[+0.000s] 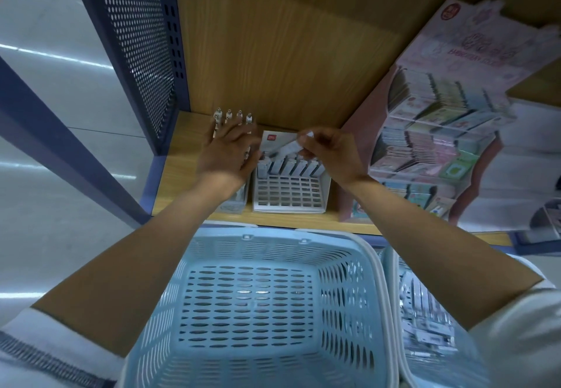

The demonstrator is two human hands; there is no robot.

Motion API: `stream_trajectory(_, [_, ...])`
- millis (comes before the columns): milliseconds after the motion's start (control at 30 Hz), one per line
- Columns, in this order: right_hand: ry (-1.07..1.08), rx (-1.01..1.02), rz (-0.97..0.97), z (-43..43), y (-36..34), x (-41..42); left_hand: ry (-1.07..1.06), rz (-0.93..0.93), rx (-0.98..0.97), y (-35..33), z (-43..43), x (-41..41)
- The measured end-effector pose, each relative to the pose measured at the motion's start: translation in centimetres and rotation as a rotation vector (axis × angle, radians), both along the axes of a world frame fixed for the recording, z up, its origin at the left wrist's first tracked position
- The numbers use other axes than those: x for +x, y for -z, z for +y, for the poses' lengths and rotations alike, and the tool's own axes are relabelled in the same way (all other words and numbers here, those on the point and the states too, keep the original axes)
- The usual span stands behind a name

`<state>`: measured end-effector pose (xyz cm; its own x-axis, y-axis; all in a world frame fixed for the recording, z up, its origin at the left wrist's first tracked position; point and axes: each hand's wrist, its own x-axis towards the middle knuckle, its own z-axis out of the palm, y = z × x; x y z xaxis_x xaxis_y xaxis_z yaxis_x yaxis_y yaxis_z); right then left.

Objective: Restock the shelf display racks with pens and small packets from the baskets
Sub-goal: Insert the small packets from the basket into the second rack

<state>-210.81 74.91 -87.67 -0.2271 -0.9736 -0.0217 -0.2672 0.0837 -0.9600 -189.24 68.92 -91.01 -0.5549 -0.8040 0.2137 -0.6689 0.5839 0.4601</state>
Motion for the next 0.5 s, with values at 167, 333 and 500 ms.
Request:
stream_trajectory(167, [0.043, 0.105, 0.267, 0.9, 3.1, -0.1, 0.000, -0.140, -0.033, 0.3, 0.1, 0.1])
stream_trajectory(333, [0.061, 0.089, 0.440, 0.4, 4.4, 0.1, 0.005, -0.180, -0.057, 0.3, 0.3, 0.1])
stream_trajectory(500, [0.008, 0.037, 0.648, -0.1, 4.6, 0.3, -0.006, -0.216, -0.055, 0.4, 0.2, -0.1])
